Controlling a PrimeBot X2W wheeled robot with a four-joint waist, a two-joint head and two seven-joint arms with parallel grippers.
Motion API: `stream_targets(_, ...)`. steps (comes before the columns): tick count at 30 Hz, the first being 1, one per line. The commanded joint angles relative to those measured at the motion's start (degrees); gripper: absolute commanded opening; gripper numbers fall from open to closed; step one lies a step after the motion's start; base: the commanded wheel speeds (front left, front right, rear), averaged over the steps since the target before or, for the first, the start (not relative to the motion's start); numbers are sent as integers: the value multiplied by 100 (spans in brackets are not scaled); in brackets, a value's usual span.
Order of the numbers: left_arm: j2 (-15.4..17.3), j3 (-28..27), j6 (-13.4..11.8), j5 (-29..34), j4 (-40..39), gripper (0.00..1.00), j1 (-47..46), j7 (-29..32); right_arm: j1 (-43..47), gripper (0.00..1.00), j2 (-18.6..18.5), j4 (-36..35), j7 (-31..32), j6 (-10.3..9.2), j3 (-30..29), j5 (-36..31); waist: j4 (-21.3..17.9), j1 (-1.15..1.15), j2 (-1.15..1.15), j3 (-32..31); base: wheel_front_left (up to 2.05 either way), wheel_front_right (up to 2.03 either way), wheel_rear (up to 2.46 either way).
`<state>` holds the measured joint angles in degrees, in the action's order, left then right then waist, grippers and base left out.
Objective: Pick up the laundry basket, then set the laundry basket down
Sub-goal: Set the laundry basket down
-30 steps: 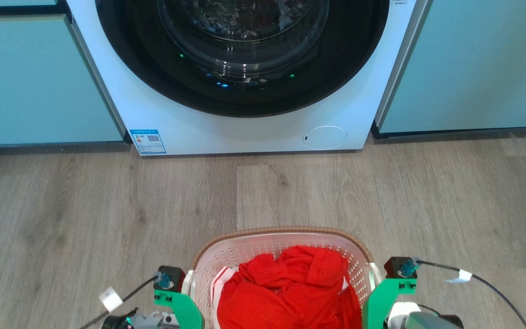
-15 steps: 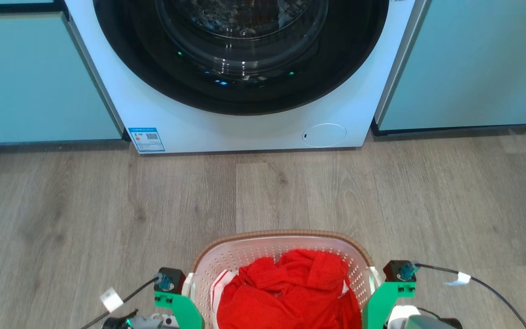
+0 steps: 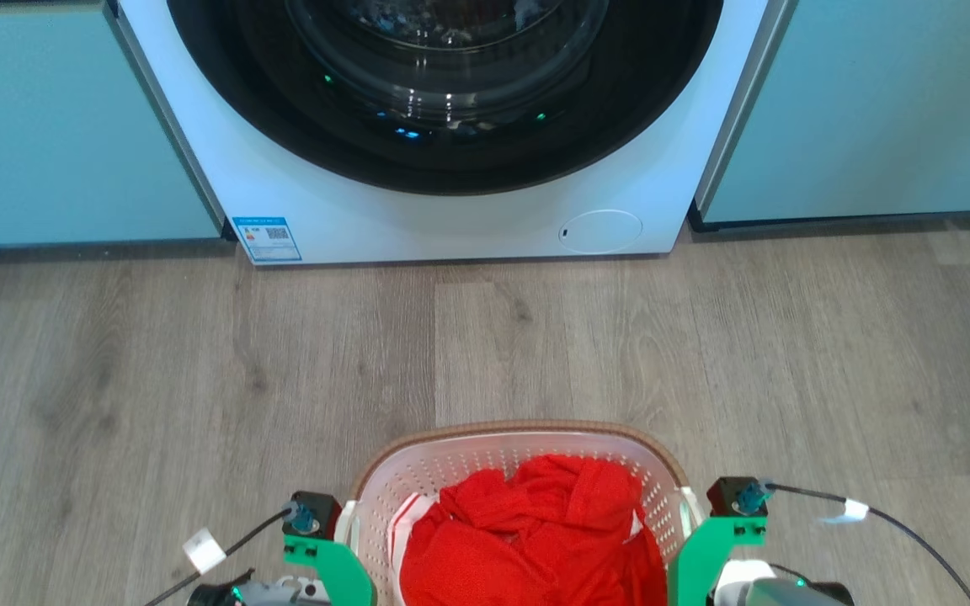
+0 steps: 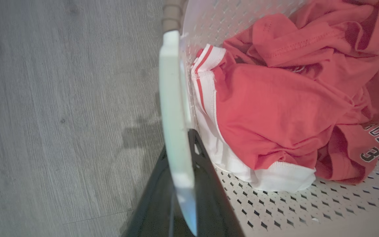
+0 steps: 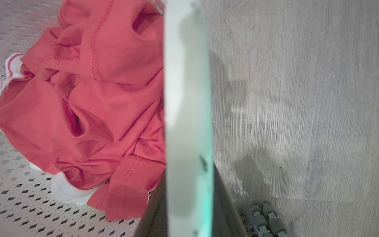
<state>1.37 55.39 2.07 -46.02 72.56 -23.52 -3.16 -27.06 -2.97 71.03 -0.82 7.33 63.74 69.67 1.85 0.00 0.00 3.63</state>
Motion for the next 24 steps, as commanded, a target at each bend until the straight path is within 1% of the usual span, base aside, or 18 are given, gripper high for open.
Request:
stream_targets(1, 151, -52, -6, -11, -14, 0, -303, -87, -253, 0, 10, -57, -112, 16, 83, 32, 5, 0, 0, 49, 0, 0, 0)
stream_targets(7, 151, -17, -25, -51, -7, 0, -452, -120, -417, 0, 10, -34, -175, 16, 172, 102, 14, 0, 0, 289, 0, 0, 0)
stream_targets(11, 151, -6, -37, -60, 1, 0, -679, -149, -638, 0, 10, -9, -234, 16, 221, 122, 18, 0, 0, 570, 0, 0, 0)
stream_targets(19, 151, -1, -68, -54, -4, 0, -1362, -260, -1354, 0, 10, 115, -384, 16, 272, 88, 75, 0, 0, 1475, 0, 0, 0)
stream_targets(20, 151, -1, -68, -54, -4, 0, -1362, -260, -1354, 0, 10, 115, -384, 16, 272, 88, 75, 0, 0, 1475, 0, 0, 0)
stream_targets(24, 151, 10, -91, -45, -32, 0, -1750, -319, -1755, 0, 10, 197, -461, 16, 256, 60, 125, 0, 0, 2004, 0, 0, 0)
